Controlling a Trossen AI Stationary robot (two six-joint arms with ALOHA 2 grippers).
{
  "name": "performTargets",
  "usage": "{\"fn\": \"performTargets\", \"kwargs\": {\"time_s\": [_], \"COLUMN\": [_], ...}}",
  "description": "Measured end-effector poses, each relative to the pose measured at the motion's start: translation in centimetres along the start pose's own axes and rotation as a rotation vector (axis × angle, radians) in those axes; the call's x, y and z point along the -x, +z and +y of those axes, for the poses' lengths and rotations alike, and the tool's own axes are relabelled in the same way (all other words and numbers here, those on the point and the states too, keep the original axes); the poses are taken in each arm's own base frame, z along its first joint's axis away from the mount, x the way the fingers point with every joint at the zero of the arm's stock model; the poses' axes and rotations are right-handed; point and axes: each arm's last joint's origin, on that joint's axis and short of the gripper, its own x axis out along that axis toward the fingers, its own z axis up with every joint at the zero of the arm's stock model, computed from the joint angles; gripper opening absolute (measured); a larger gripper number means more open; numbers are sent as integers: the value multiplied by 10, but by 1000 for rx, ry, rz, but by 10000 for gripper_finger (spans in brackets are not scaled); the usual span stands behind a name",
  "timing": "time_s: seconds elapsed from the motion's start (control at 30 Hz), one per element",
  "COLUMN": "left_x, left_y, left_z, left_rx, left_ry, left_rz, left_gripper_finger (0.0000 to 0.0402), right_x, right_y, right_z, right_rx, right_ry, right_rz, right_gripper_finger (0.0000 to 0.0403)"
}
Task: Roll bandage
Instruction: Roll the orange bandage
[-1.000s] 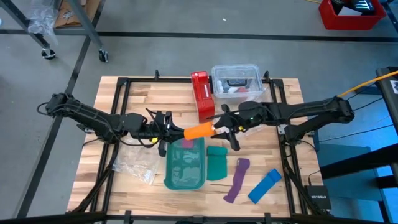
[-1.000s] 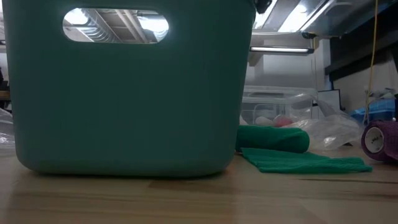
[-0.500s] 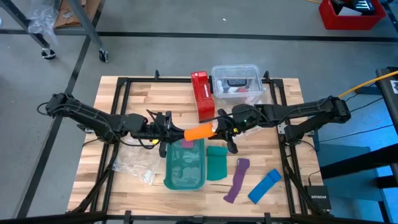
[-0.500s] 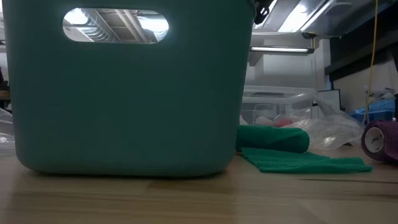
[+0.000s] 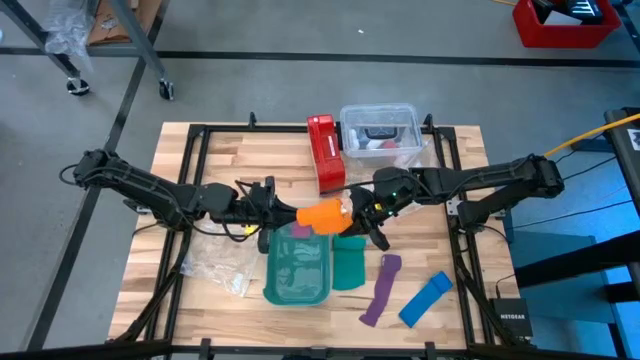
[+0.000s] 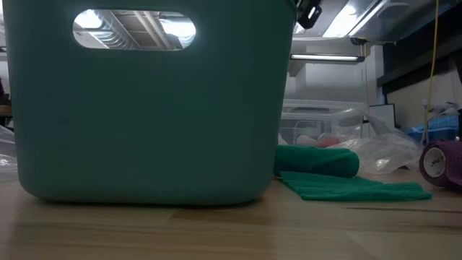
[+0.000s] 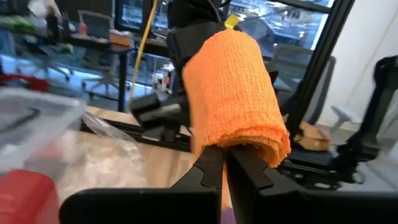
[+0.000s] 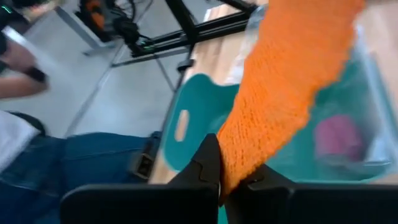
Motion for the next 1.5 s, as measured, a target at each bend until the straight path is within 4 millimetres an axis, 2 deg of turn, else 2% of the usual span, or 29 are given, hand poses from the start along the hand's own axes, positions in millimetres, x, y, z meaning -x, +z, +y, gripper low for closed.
{"fn": "performTargets", "kwargs": {"time_s": [0.3,0.63,0.8,1.13,1.33,1.5], "left_x": [0,0,-5,-22,-26,-26], "left_y": [1,-4,-12,-35,-44,-44], "left_z": [3,4,4,3,-1,-3], "left_rx": [-120,-108,-28,376,526,560], "left_ry": [95,120,128,154,79,31], "left_rz": [-13,25,57,106,169,191], "left_gripper_finger": [0,0,0,0,0,0], "right_x": [0,5,8,8,6,3], "right_y": [2,26,34,36,32,25], "right_z": [4,16,18,13,10,4], "right_rx": [-151,-153,-127,-160,-168,-118], "right_ry": [119,294,265,132,55,-57], "right_rz": [17,-177,-290,-368,-348,-294], "right_gripper_finger": [1,0,0,0,0,3]}}
